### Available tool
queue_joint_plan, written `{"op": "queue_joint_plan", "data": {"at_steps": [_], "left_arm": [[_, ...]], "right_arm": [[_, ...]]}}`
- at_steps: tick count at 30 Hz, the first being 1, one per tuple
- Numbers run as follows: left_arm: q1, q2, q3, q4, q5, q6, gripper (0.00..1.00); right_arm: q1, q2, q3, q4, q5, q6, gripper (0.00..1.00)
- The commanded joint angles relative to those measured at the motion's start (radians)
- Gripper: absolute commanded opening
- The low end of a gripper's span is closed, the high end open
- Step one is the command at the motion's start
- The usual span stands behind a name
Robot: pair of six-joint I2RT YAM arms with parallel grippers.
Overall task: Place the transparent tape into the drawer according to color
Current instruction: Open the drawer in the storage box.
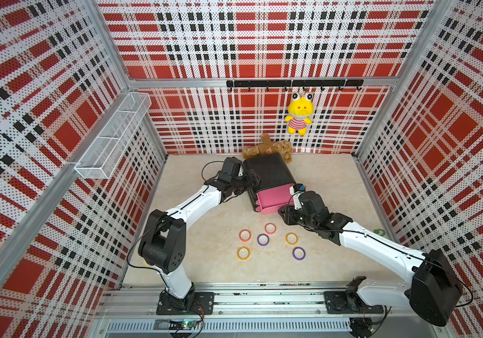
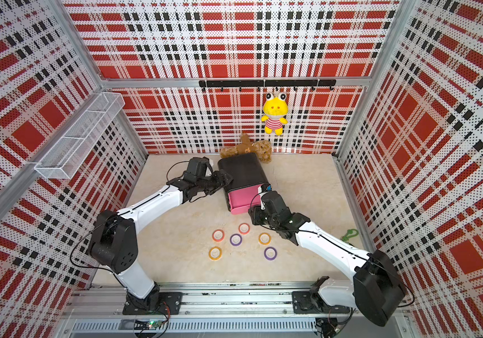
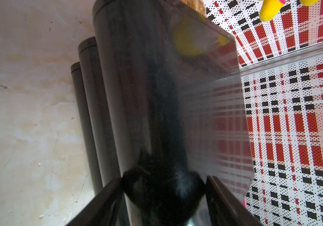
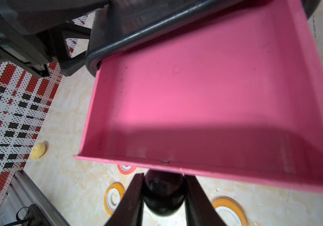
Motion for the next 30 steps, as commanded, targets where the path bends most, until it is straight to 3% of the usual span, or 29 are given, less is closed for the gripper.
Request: {"op": "queue_joint_plan", "data": {"at_steps": [1,5,18,30], "left_arm": [[-0.016,0.019,-0.006,-0.026,0.005,0.020,0.73],[-0.017,0.017,-0.010,-0.026,0.005,0.020,0.73],[-0.015,0.015,-0.007,-0.026,0.006,0.019,0.74],[-0.016,0.006,-0.010,-0.026,0.006,0.017,0.85]], "right_arm": [[0.014,-0.017,-0.002,0.054,0.013,-0.005,0.44],[0.014,-0.021,0.009,0.049,0.026,-0.011,0.56],[0.014,-0.057,0.014,0.017,0.042,-0.010,0.76],[0.014,-0.130,0.011,-0.051,0.039,-0.022,0.93]]}}
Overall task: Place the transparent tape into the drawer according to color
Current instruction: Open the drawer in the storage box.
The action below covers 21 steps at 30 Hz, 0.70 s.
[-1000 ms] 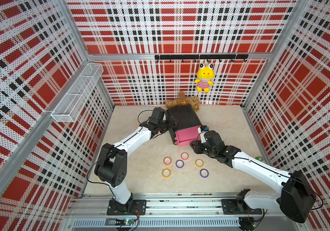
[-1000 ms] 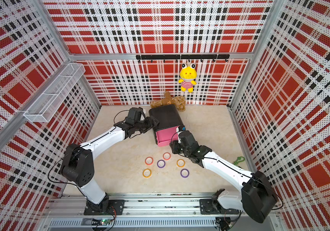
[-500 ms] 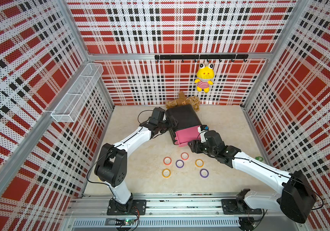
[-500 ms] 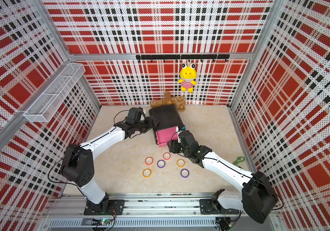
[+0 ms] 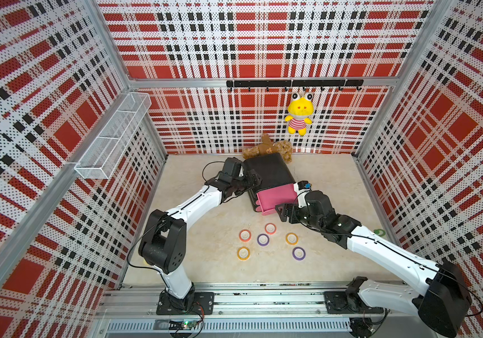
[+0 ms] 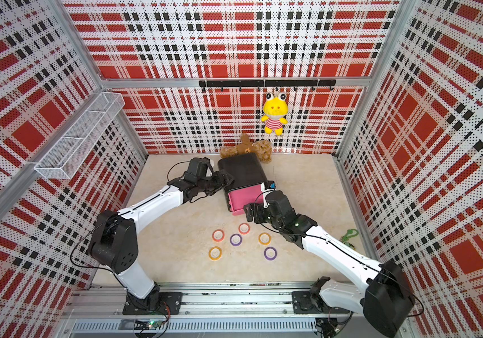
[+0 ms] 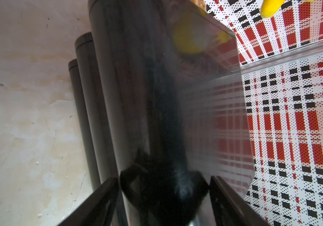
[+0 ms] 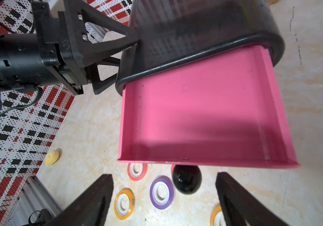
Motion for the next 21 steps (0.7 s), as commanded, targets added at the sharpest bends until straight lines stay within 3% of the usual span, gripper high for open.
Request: {"op": "queue_joint_plan", "data": {"at_steps": [1,3,10,16,21], "left_arm": [[-0.008,0.002,-0.011,-0.021,0.004,0.016,0.86],[-0.006,-0.007,-0.017,-0.022,0.004,0.018,0.89],[0.002,-0.081,-0.074,-0.021,-0.015,0.029,1.00],[0.011,-0.195,-0.145,-0.023,-0.079,0.044,0.99],[0.019,-0.285,-0.187,-0.038,-0.127,0.126,0.99]], "right_arm": [[0.009,-0.043,0.010,-0.051,0.007,-0.016,0.96],[0.009,-0.070,0.005,-0.081,0.015,-0.024,1.00],[0.009,-0.169,0.005,-0.236,0.077,-0.095,1.00],[0.009,-0.220,0.017,-0.394,0.062,-0.073,1.00],[0.010,-0.255,-0.004,-0.503,0.025,0.004,0.99]]}}
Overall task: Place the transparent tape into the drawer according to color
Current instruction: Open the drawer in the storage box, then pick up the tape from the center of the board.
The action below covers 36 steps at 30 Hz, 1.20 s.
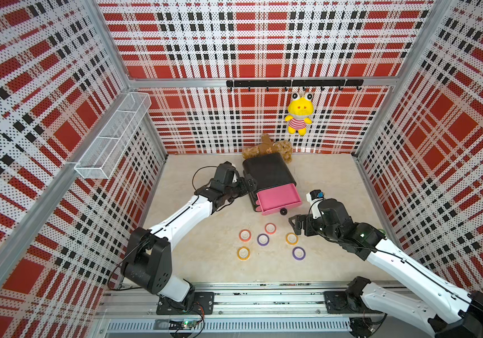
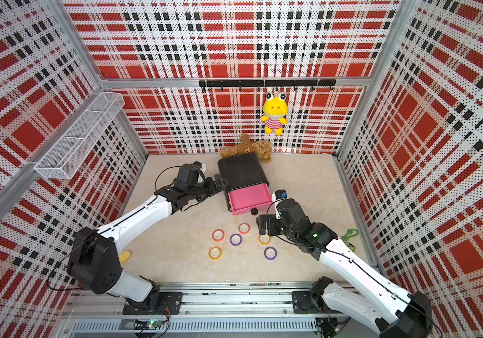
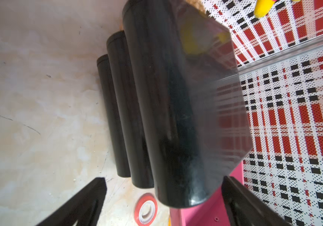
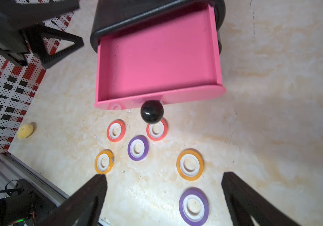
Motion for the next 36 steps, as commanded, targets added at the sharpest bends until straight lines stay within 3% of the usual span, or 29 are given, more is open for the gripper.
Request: {"op": "queue_joint_plan", "data": {"at_steps": [1,6,11,18,26,36], "left_arm": [[0.014,-0.065,-0.035,-0.011,-0.059,0.085,0.99],[0.058,-0.141,-0.146,-0.017,-0.096,0.144,0.99],[0.085,-0.199,-0.237,-0.017,-0.121,0.182,0.99],[0.089,-0.195,-0.295,-0.015,-0.124,0.219,0.99],[0.133,-0.190,-0.358,0.112,0.064,0.236,0.97],[0.187,-0.188,-0.417,0.204,0.180,0.230,0.97]], "right_arm": [[0.009,-0.034,-0.010,-0.121,-0.027,0.054,0.99],[0.021,-0.027,-0.044,-0.193,-0.046,0.096,0.99],[0.076,0.030,-0.070,-0.239,0.015,0.124,1.00],[0.132,0.149,-0.093,-0.215,0.074,0.153,0.99],[0.161,0.288,-0.096,-0.174,0.080,0.150,0.95],[0.171,0.382,-0.121,-0.092,0.072,0.156,0.91]]}}
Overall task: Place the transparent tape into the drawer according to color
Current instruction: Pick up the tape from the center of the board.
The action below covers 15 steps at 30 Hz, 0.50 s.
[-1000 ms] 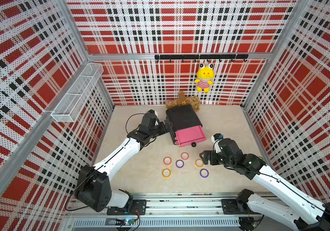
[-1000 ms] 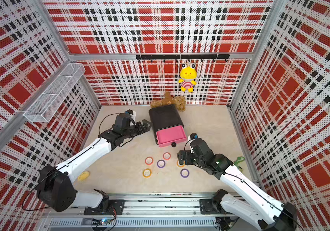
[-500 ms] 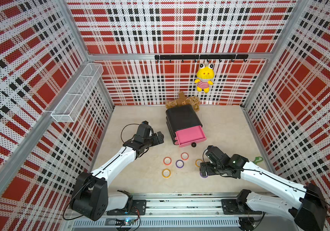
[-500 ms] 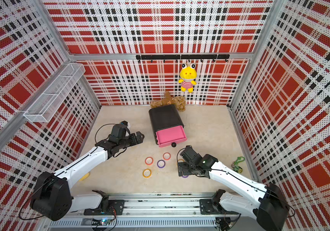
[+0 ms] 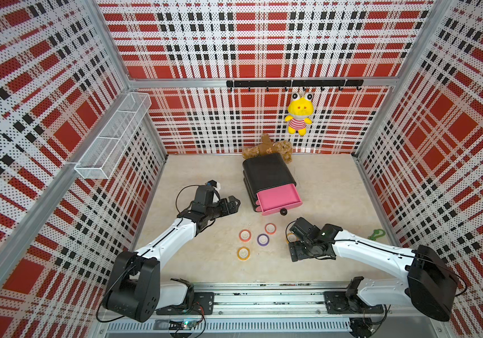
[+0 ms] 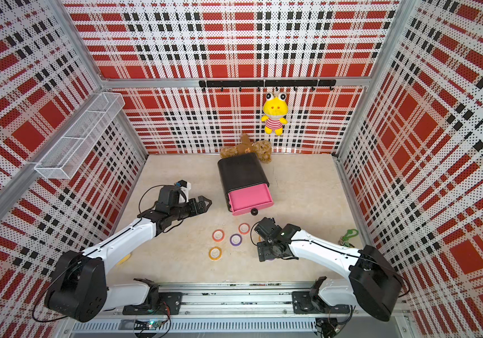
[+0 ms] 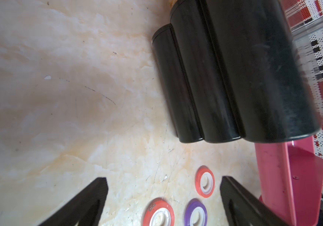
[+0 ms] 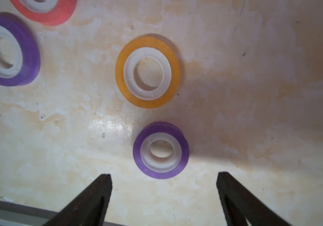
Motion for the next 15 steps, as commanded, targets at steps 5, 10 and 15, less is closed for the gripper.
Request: {"op": "queue_joint_plan", "data": {"at_steps": [5,10,15], "left_arm": [[0.044,-0.008,-0.024,0.067,0.070,0.012,0.96],[0.057,-0.011,-0.025,0.067,0.079,0.013,0.96],[0.070,-0.012,-0.029,0.067,0.088,0.013,0.96]], "right_arm": [[0.010,0.073,-0.017,0.077,0.007,0.002,0.87],[0.015,0.124,0.001,0.091,0.020,-0.004,0.85],[0.014,0.154,0.005,0.094,0.020,-0.011,0.82]]}}
